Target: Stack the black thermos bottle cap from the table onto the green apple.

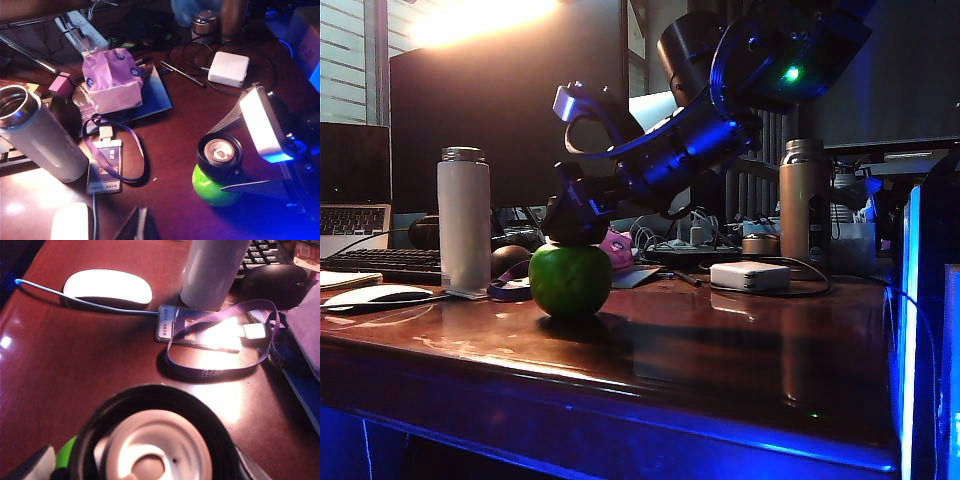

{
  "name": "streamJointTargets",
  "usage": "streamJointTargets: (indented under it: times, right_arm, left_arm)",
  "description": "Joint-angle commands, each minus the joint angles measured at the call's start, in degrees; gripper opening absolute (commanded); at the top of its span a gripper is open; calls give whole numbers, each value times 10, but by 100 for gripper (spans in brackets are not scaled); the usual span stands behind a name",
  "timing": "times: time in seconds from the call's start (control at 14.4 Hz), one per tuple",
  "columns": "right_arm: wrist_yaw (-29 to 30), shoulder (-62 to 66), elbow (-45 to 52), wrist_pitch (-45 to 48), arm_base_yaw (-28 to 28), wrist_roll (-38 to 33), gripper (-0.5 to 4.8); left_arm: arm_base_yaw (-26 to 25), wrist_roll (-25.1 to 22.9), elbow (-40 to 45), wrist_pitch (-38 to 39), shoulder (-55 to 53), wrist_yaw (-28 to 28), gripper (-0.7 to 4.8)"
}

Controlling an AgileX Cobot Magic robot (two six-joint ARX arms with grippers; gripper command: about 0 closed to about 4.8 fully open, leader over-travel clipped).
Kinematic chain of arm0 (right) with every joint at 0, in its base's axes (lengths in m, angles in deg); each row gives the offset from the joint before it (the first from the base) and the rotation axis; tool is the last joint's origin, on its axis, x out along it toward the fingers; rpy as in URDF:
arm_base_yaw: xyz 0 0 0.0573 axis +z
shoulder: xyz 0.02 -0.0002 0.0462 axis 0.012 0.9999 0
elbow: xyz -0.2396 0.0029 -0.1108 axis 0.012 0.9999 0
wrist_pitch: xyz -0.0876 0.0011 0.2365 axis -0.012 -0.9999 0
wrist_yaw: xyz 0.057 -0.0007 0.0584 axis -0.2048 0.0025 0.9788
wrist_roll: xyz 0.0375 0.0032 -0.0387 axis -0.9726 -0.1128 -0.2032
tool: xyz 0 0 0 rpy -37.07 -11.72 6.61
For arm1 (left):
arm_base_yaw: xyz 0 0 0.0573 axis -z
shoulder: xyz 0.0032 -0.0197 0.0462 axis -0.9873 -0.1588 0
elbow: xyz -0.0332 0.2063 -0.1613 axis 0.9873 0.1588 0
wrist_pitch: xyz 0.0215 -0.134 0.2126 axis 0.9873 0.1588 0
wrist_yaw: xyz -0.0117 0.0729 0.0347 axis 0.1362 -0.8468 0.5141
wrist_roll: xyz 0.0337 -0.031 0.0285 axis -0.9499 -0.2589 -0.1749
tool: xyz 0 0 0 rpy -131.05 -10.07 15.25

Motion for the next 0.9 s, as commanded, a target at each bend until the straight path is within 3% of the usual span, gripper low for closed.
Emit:
streamJointTargets:
  times: [0.07,0.9]
  right_arm:
    - [-1,-4,-3,10,1,5,479]
    - [21,-4,-3,23,1,5,479]
  left_arm:
    - [0,2,-3,-6,2,4,-4]
    - [0,1,-3,-12,2,4,-4]
